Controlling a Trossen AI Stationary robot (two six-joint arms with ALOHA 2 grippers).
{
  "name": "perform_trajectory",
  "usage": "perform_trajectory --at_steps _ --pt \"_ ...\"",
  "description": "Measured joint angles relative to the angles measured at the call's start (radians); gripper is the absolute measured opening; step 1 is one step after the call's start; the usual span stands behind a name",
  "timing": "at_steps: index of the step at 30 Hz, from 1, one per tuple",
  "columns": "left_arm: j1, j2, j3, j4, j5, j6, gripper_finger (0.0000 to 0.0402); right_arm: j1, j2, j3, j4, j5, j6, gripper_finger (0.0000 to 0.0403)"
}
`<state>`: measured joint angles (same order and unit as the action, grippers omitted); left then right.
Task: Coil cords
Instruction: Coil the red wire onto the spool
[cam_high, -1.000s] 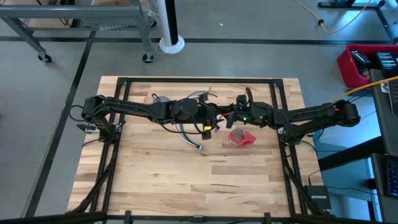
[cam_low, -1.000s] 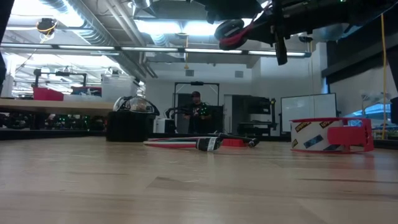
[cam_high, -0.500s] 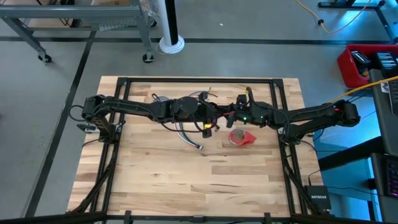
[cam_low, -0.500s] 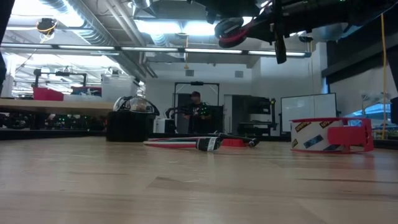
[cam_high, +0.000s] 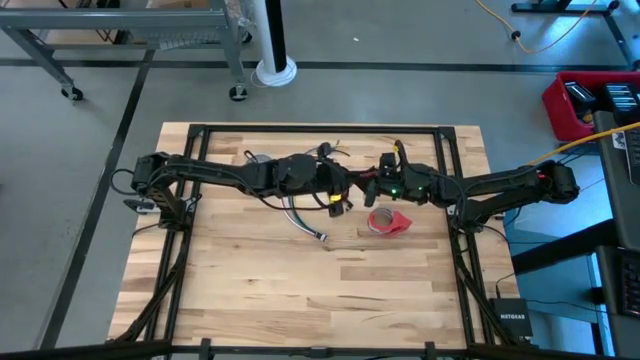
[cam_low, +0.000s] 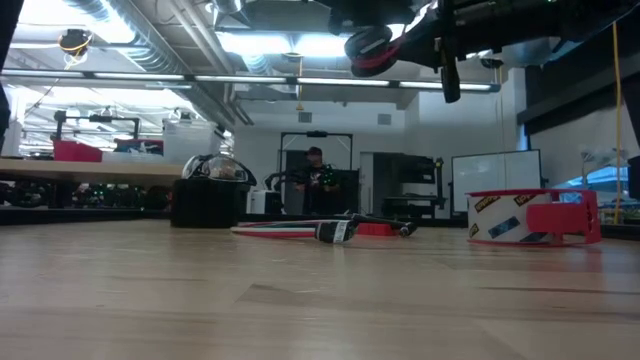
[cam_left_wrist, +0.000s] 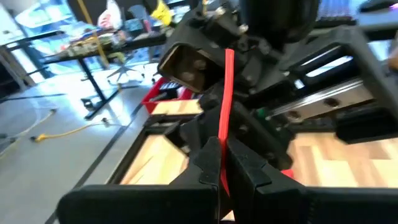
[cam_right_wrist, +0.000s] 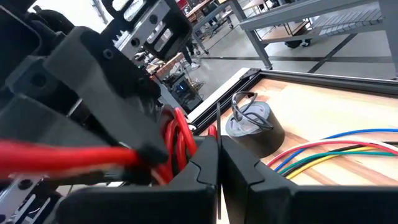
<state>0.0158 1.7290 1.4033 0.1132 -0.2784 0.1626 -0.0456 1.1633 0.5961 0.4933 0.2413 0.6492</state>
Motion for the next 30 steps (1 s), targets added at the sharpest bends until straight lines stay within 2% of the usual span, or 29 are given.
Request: perform_trajectory --at_steps 11,16,30 --pt "-0.001 -0.010 0.000 -0.041 -0.100 -0.053 0.0002 0.000 0.000 0.000 -0.014 -0.024 0.000 0.0007" --pt "0.000 -0.032 0.000 -0.121 -0.172 -0.067 0.0003 0.000 -0.028 0.000 -0.087 -0.009 0.000 0.0007" --pt "0.001 -0.070 0.000 -0.224 -0.182 -0.164 0.0004 0.000 -0.134 0.001 -0.209 0.013 0.000 0.0007"
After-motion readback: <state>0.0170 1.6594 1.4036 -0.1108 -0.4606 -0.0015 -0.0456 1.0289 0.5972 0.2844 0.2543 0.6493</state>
